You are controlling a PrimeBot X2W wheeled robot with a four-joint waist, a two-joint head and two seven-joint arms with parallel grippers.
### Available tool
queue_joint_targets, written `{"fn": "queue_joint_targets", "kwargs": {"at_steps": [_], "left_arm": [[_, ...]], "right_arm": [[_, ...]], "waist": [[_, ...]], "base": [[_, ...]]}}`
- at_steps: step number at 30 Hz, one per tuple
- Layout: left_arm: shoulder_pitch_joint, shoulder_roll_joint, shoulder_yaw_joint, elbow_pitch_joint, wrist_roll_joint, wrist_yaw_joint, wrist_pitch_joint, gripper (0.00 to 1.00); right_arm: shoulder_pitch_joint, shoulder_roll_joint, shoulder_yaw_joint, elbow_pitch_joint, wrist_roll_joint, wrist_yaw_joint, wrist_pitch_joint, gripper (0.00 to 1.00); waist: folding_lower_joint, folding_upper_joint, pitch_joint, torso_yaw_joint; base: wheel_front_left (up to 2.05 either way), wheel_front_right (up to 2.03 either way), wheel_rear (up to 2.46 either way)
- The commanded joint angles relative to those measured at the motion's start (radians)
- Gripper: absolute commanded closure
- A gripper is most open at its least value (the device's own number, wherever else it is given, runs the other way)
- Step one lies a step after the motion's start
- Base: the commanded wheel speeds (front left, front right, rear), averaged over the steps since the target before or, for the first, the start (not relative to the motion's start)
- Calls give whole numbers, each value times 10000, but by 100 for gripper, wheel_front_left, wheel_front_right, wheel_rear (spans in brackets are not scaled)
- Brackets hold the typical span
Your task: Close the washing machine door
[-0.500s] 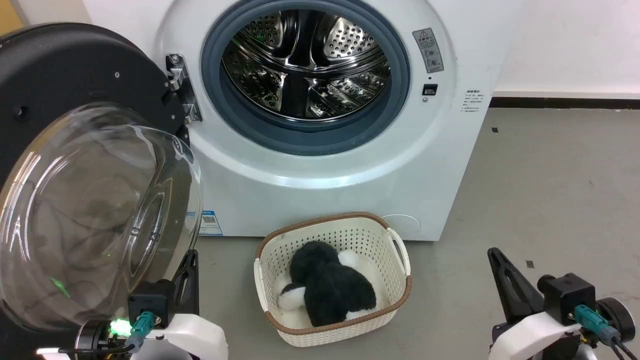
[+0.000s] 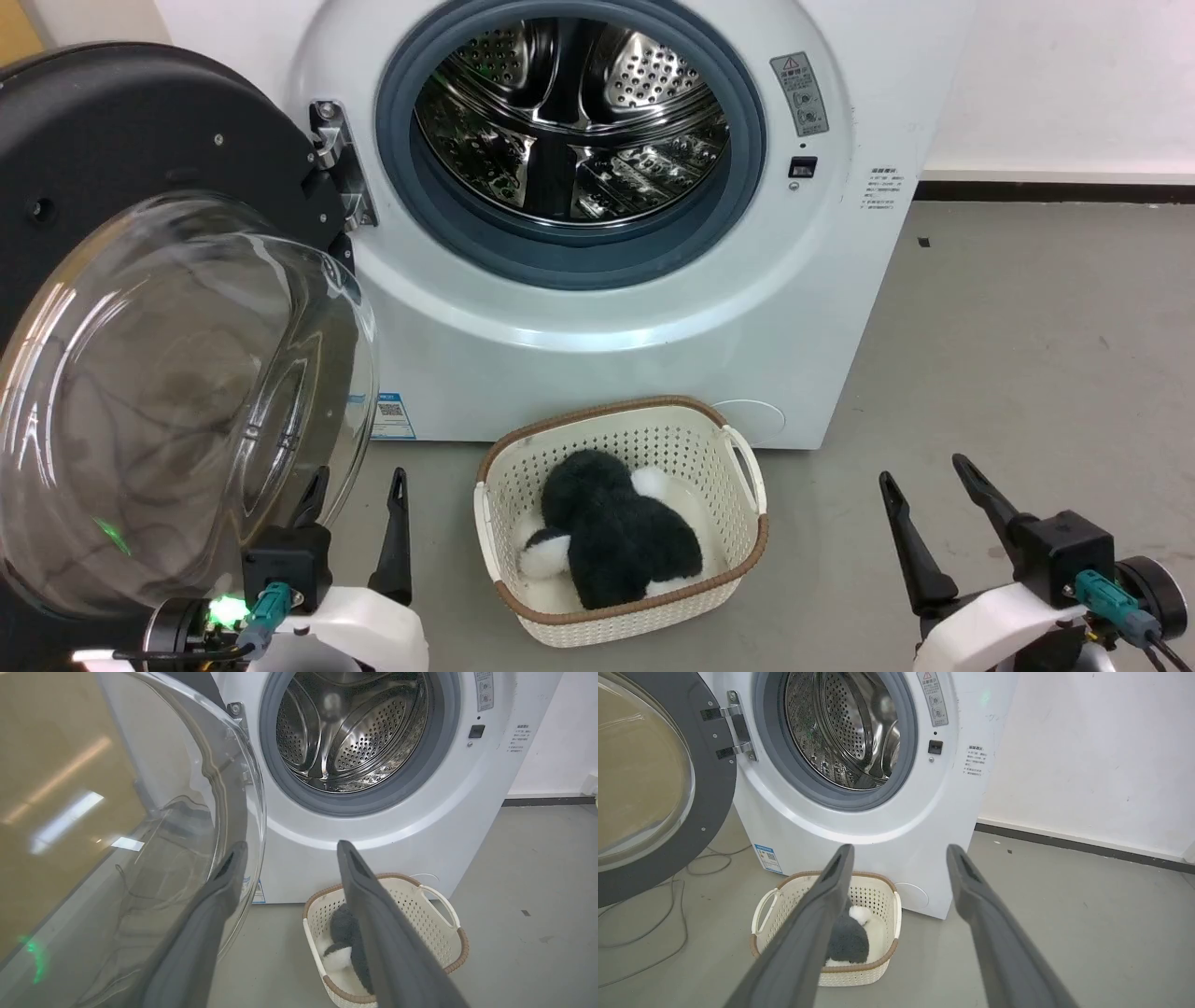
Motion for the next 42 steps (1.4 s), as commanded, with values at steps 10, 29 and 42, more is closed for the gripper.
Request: {"fn": "queue_joint_targets", "kwargs": {"at_steps": [10, 29, 42], "left_arm": [[17, 0, -107, 70, -135, 123, -297, 0], [100, 0, -210, 123, -253, 277, -694, 0], [227, 0, -259, 111, -283, 371, -965, 0]], "right_arm": [[33, 7, -40, 7, 238, 1, -297, 0], [125, 15, 84, 51, 489, 2, -693, 0], [199, 21, 212, 136, 664, 3, -964, 0]], "waist": [[0, 0, 4, 52], [0, 0, -46, 631], [0, 0, -107, 1315]], "base": [[0, 0, 0], [0, 0, 0], [0, 0, 0]]}}
